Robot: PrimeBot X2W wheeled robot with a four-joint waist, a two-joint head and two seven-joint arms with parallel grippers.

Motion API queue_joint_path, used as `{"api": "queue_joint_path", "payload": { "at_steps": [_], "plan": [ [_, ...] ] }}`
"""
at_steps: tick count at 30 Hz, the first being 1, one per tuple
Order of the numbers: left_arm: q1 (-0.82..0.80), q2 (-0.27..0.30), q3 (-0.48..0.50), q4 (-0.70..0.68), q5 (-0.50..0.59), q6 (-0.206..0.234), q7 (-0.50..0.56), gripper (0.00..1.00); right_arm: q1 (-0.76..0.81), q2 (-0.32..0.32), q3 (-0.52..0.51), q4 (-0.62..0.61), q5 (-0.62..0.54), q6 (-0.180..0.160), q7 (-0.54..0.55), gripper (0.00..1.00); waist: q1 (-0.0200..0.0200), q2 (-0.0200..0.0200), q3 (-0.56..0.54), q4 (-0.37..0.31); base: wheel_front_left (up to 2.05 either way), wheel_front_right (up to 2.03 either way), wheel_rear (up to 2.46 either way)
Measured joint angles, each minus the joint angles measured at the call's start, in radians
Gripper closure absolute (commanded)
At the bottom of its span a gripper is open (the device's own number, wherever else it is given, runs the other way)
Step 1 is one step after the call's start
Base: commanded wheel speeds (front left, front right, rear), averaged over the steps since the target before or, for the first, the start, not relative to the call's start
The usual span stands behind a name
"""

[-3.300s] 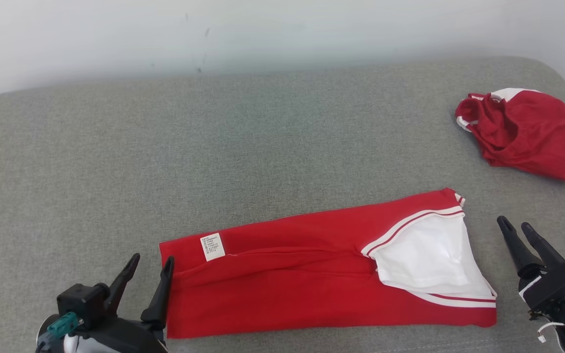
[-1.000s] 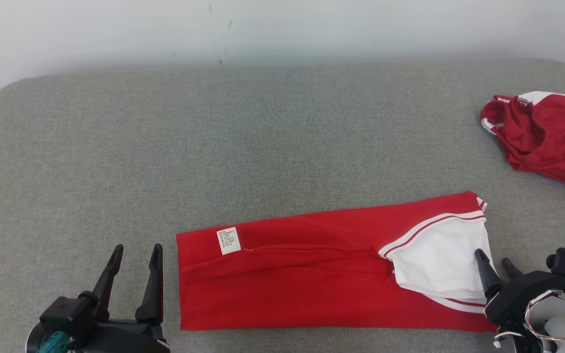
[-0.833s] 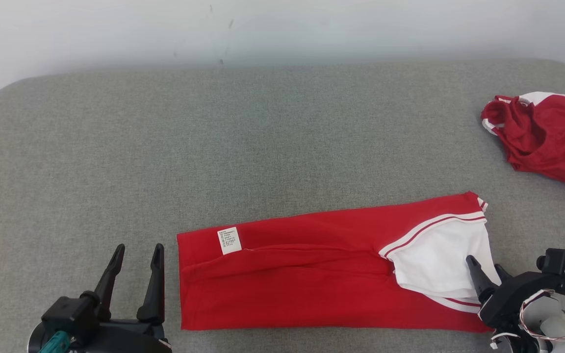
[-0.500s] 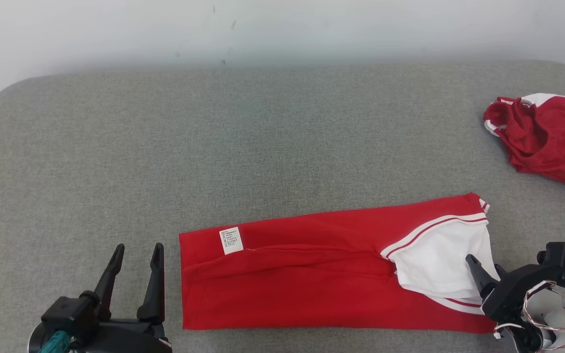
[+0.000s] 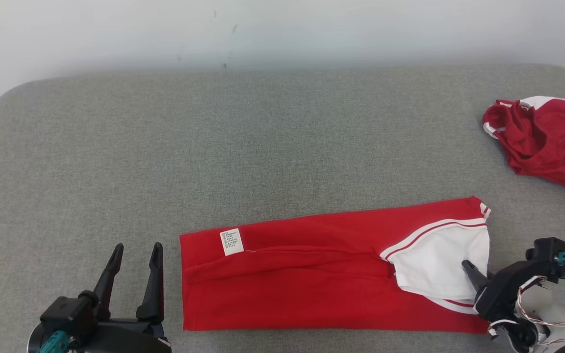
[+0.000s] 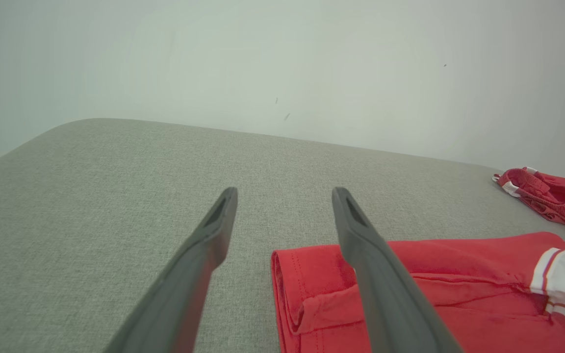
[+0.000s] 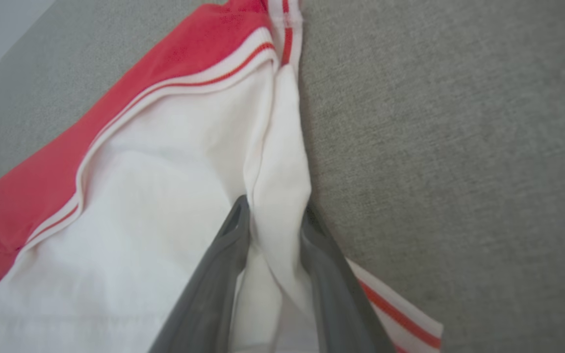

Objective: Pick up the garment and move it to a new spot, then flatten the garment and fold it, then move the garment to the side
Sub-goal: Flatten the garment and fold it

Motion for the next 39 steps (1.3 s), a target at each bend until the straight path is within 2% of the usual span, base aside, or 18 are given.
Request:
{"api": "queue_joint_path", "payload": {
  "at_steps": [2,3,11,18,39],
  "plan": [
    [0.000,-0.001,0.000,0.001,0.000,0.000,0.000,0.00,-0.004,0.011,0.007,0.001,0.000,0.004,0.006,0.84,0.0000,0.0000,-0.002,0.000,0.00,0.00,0.00],
    [0.000,-0.002,0.001,0.002,0.000,-0.001,0.000,0.00,-0.006,0.016,0.012,0.000,0.000,0.005,0.010,1.00,0.0000,0.0000,-0.003,0.000,0.00,0.00,0.00],
    [0.001,-0.008,0.003,0.013,0.003,-0.007,0.000,0.00,-0.012,0.029,0.023,0.004,-0.002,0.014,0.008,1.00,0.0000,0.0000,-0.012,-0.001,0.00,0.00,0.00],
    [0.002,-0.012,0.006,0.012,0.004,-0.008,0.000,0.00,-0.014,0.026,0.017,0.004,-0.004,0.017,-0.042,1.00,0.0001,0.0000,-0.019,-0.004,0.00,0.00,0.00],
    [0.027,-0.020,0.017,-0.002,0.013,-0.016,0.000,0.00,-0.029,-0.123,-0.013,-0.002,-0.030,0.023,-0.182,1.00,0.0000,0.0000,-0.042,-0.042,0.00,0.00,0.00]
  ]
}}
